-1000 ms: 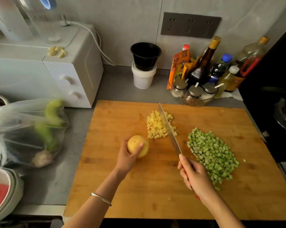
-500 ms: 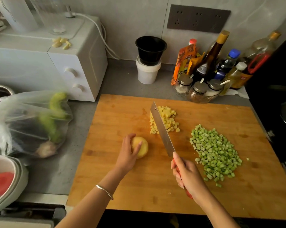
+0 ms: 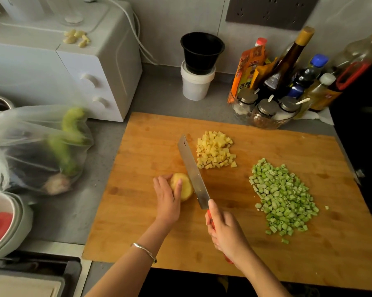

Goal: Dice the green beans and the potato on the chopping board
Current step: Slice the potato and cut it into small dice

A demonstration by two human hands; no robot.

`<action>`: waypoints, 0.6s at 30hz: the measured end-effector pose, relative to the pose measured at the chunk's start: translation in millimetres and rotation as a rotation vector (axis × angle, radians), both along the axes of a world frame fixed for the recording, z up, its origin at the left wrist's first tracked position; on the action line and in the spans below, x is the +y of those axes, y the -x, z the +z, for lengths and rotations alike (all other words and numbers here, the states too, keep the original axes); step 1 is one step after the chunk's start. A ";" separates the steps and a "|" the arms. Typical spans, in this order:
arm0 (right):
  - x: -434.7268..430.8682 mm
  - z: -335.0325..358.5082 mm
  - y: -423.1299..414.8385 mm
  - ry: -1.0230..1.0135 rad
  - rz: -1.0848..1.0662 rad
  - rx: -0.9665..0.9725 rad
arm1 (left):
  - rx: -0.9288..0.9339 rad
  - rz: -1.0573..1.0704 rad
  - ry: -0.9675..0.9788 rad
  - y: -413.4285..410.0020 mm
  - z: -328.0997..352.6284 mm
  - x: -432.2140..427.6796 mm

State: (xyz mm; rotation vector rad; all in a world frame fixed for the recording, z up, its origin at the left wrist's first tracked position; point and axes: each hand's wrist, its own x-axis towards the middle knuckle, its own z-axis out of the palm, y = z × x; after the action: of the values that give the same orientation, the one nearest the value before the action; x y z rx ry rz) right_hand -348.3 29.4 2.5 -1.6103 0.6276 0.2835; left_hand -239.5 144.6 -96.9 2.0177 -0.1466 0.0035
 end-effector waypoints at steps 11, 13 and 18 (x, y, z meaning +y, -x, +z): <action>-2.0 -5.2 -10.8 0.038 0.075 0.110 | 0.016 -0.003 -0.026 -0.9 -2.6 0.7; -2.7 -10.3 -19.4 0.032 0.072 0.141 | -0.004 0.005 -0.028 -0.8 -2.7 0.3; 6.4 -31.2 -30.5 0.179 0.102 0.170 | -0.007 -0.005 -0.031 -0.3 -0.9 1.5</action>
State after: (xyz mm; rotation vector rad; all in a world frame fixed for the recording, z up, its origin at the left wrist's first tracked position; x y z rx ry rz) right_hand -317.8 35.8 -28.8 -1.8062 0.7182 0.4540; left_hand -239.2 146.2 -97.9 2.0481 -0.1574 0.0054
